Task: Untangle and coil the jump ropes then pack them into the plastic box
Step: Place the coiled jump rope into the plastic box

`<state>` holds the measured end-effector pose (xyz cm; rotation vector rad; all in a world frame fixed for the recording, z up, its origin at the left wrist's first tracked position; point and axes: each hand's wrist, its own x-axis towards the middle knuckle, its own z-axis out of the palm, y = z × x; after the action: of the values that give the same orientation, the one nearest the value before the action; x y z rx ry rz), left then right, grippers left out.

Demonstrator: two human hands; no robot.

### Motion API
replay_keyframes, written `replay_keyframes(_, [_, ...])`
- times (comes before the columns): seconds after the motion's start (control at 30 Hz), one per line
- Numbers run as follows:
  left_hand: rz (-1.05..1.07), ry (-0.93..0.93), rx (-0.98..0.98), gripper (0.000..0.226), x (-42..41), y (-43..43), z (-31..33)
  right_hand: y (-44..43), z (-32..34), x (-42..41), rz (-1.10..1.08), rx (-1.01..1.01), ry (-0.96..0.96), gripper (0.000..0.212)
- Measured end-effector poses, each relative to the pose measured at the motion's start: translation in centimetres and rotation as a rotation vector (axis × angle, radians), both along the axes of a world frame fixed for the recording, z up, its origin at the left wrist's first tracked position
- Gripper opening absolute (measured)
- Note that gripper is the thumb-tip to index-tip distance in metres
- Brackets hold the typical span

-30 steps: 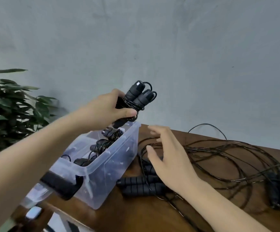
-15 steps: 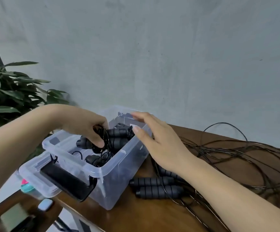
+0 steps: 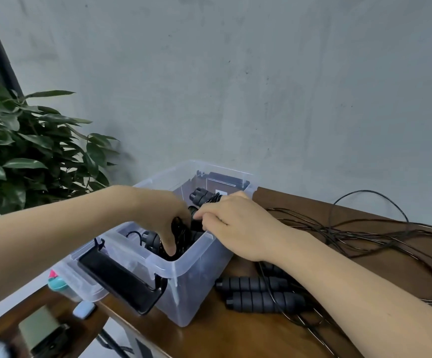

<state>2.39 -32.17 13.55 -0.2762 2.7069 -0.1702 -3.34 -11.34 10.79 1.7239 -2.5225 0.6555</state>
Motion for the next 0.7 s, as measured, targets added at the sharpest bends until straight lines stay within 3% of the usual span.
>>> replay_keyframes(0.2, [-0.093,0.169,-0.071,0.062,0.4,-0.8,-0.9,-0.2,-0.9,0.2,-0.028,-0.043,-0.039,0.032])
replay_keyframes(0.37, [-0.234,0.094,-0.077,0.041,0.0,-1.3,-1.3,-0.5,-1.5,0.1,-0.041,-0.054,-0.017,0.031])
replay_keyframes(0.53, [-0.211,0.116,-0.040,0.063,0.0,-1.9,-1.4,-0.5,-2.9,-0.2,-0.051,-0.117,0.039,0.035])
replay_keyframes(0.7, [-0.214,0.106,0.023,0.069,1.2,-2.4,-1.3,0.7,-3.3,-0.3,-0.010,-0.230,-0.001,0.034])
